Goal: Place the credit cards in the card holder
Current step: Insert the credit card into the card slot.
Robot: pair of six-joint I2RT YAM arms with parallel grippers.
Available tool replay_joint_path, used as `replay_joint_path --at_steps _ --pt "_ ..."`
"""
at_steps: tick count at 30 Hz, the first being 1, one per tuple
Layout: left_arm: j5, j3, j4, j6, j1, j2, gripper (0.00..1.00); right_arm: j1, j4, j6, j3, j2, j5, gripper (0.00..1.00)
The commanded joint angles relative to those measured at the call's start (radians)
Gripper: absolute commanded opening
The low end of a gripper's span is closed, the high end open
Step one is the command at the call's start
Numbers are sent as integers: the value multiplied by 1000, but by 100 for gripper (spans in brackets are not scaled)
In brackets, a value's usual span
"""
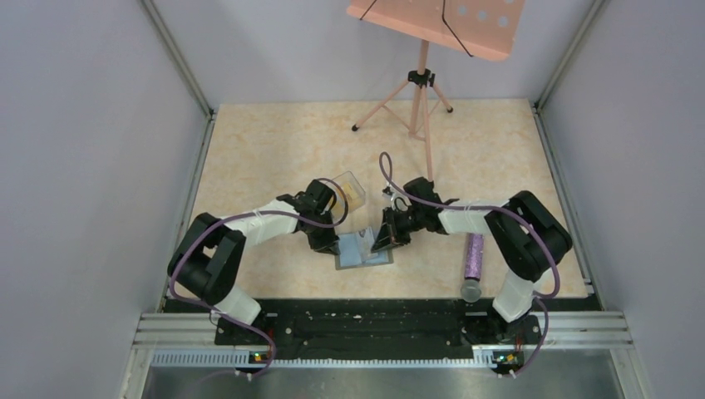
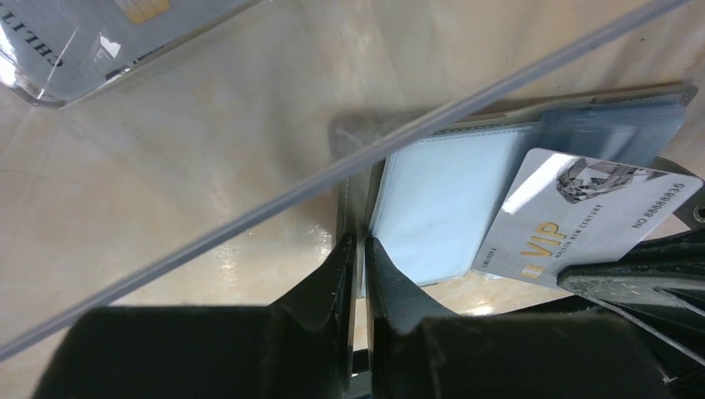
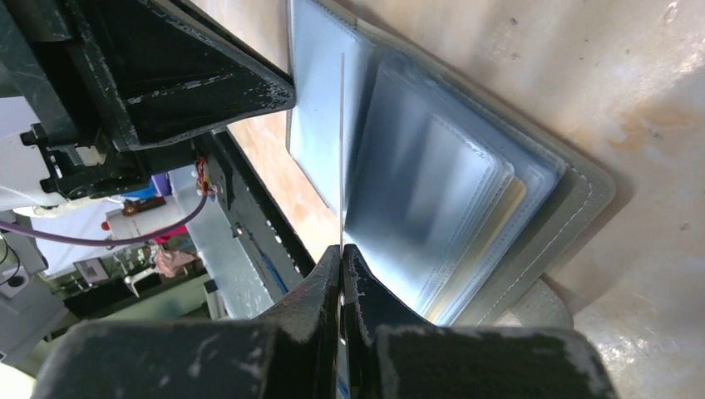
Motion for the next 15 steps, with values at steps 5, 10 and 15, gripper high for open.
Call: replay_joint_path --at_steps 5,10,15 --pt "-13 11 1 16 -2 28 13 -11 69 7 -18 45 10 0" --pt "-12 15 -2 19 -2 28 13 -11 69 0 -20 61 25 0" --pt "-2 23 3 16 -2 40 13 -12 124 31 -37 100 2 0"
